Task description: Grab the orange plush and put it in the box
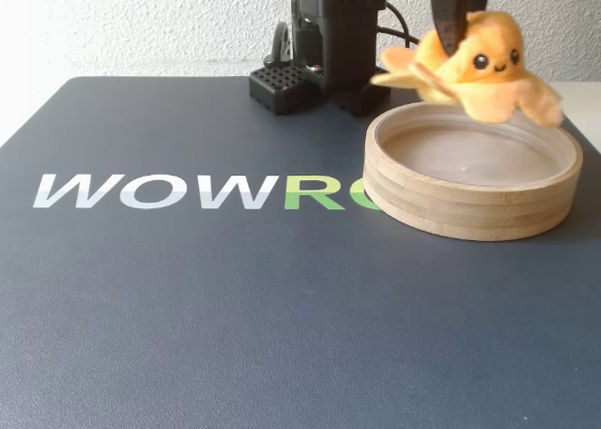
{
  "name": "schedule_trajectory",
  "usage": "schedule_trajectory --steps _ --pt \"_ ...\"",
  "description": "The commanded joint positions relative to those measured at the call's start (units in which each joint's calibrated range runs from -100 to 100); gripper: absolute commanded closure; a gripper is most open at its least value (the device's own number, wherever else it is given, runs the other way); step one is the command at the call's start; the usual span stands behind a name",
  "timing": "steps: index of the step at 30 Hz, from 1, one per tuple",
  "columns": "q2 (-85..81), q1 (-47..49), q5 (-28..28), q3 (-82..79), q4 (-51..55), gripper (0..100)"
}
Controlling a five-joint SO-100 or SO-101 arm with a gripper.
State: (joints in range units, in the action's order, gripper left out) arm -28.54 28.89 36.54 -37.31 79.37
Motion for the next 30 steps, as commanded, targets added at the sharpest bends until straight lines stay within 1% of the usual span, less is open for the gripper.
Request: schedule_trajectory --steps 1,4,5,11,14,19,22,23,26,27,28,30 --pt "-6.28 1.41 0.62 -4.03 -2.77 99" --pt "-7.97 1.33 0.62 -5.11 -3.47 98" --pt "-8.31 1.33 0.62 -5.21 -3.47 96" --pt "-8.56 3.87 0.62 -5.3 -3.21 73" --pt "-8.47 3.95 0.67 -5.39 -3.3 66" --pt "-9.06 3.28 0.57 -5.21 -3.04 61" --pt "-9.06 -0.24 -0.01 -5.11 -2.69 62" --pt "-9.06 -3.3 -2.47 -4.84 -2.6 62" --pt "-9.06 -8.53 -8.98 -4.3 -3.64 62" --pt "-9.06 -10.47 -11.29 -4.3 -4.77 62" --pt "-9.06 -14.36 -15.48 -4.3 -7.21 62" --pt "-9.06 -18.54 -19.0 -4.3 -9.65 62"
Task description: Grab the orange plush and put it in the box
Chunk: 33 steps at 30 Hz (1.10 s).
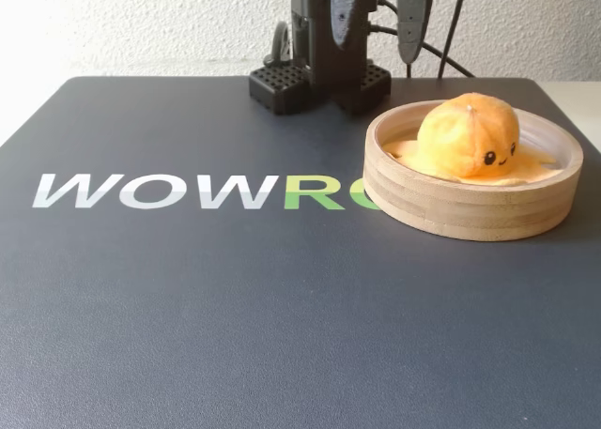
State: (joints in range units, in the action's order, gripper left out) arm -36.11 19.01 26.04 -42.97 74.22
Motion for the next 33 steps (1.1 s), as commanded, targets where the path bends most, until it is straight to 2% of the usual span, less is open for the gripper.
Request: schedule_trajectory --steps 1,3,6,11,15,22,27,33 --pt "-1.49 -10.68 -10.12 1.36 -5.62 62" --pt "-0.9 -15.39 -14.16 1.27 -8.75 64" --pt "-0.73 -18.23 -16.94 0.27 -12.58 76" --pt "-0.73 -20.54 -17.52 -0.73 -16.32 99" --pt "-0.73 -21.37 -17.78 -1.9 -18.5 97" --pt "-1.07 -17.33 -17.94 -2.36 -19.19 97" --pt "-1.49 -15.16 -22.13 -1.45 -19.19 97" --pt "-1.58 -14.72 -22.19 -2.09 -21.02 97"
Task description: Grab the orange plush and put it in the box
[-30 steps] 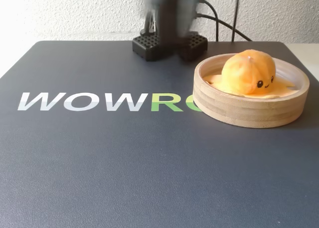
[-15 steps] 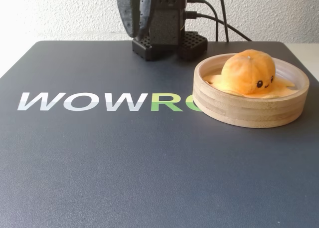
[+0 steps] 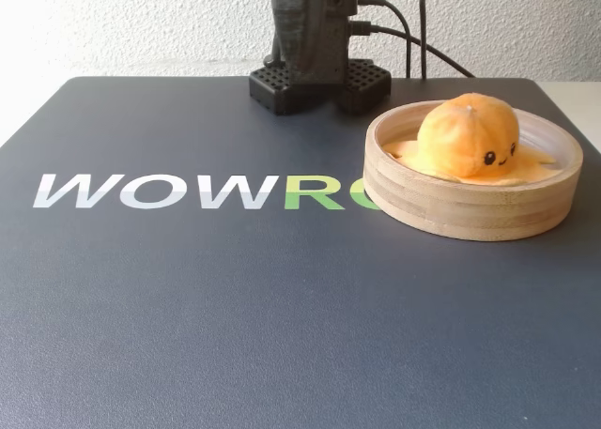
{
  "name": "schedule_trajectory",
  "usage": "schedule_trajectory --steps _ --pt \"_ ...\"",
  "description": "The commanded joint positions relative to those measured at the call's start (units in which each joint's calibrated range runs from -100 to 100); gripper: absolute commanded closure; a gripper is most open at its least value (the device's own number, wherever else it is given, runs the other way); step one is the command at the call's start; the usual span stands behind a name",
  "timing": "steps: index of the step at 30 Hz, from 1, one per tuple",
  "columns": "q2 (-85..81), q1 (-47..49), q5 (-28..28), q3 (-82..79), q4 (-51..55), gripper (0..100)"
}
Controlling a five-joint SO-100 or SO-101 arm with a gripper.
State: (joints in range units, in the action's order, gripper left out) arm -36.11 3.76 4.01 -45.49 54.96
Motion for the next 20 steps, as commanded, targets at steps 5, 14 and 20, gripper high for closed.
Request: schedule_trajectory --steps 5,14,20 --pt "-1.58 0.46 -0.21 0.34 -3.51 97" --pt "-1.58 0.31 -0.16 0.25 -3.16 97" --pt "-1.24 0.54 -0.16 0.16 -2.98 97"
